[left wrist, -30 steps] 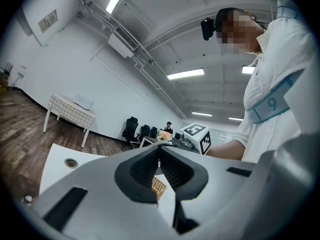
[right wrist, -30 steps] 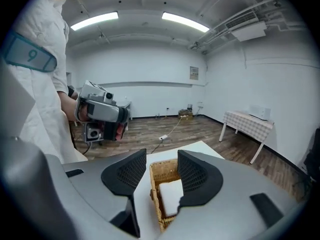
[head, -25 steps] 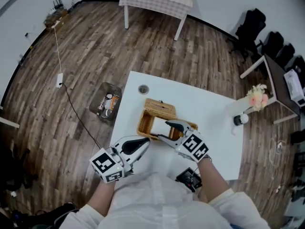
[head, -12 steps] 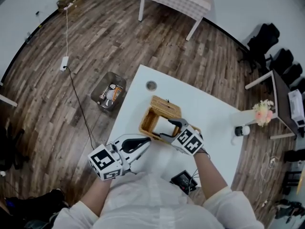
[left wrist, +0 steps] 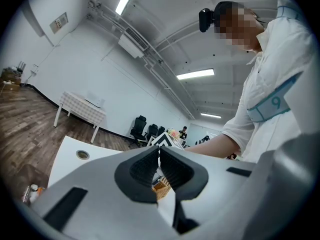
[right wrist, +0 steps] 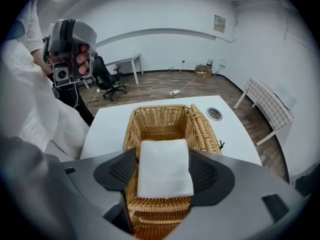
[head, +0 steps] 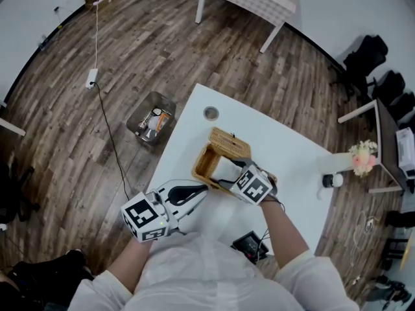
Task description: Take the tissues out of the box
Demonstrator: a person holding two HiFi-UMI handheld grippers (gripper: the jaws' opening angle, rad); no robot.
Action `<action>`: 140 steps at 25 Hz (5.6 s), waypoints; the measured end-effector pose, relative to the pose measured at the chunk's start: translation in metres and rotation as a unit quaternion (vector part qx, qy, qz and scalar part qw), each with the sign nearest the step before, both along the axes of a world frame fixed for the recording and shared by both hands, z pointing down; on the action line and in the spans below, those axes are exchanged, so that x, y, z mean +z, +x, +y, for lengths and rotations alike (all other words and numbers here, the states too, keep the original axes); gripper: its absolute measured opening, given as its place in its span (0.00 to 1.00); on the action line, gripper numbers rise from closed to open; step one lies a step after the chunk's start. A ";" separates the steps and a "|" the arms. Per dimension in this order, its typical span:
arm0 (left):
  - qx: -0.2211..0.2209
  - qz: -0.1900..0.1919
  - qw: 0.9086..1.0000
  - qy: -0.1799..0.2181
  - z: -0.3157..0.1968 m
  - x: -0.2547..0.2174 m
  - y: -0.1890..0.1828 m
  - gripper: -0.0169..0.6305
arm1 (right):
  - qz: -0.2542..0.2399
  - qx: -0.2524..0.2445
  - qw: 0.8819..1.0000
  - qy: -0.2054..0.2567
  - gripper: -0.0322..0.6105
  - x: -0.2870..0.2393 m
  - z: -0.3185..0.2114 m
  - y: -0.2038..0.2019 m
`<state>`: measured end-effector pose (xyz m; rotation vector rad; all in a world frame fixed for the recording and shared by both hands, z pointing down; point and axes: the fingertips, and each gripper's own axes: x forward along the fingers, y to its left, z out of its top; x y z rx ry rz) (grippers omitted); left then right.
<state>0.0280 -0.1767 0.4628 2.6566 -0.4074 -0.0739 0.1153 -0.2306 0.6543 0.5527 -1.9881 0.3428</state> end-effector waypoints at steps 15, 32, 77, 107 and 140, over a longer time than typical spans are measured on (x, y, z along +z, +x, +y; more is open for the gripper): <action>-0.007 -0.005 1.000 -0.005 -0.001 0.003 0.002 0.03 | 0.046 0.030 0.996 -0.074 0.60 0.026 -0.003 0.002; -0.003 -0.001 1.000 -0.004 -0.001 0.004 0.006 0.03 | 0.084 0.039 0.993 -0.066 0.59 0.036 -0.005 0.006; 0.033 -0.017 0.999 0.016 0.013 -0.007 0.018 0.03 | -0.115 0.207 0.965 0.118 0.43 -0.080 -0.009 0.013; 0.120 -0.019 0.989 0.082 0.024 -0.049 0.054 0.03 | -0.395 0.306 0.814 0.296 0.43 -0.248 0.043 0.032; 0.140 -0.032 0.987 0.078 0.036 -0.043 0.063 0.03 | -0.411 0.301 0.801 0.315 0.43 -0.252 0.047 0.038</action>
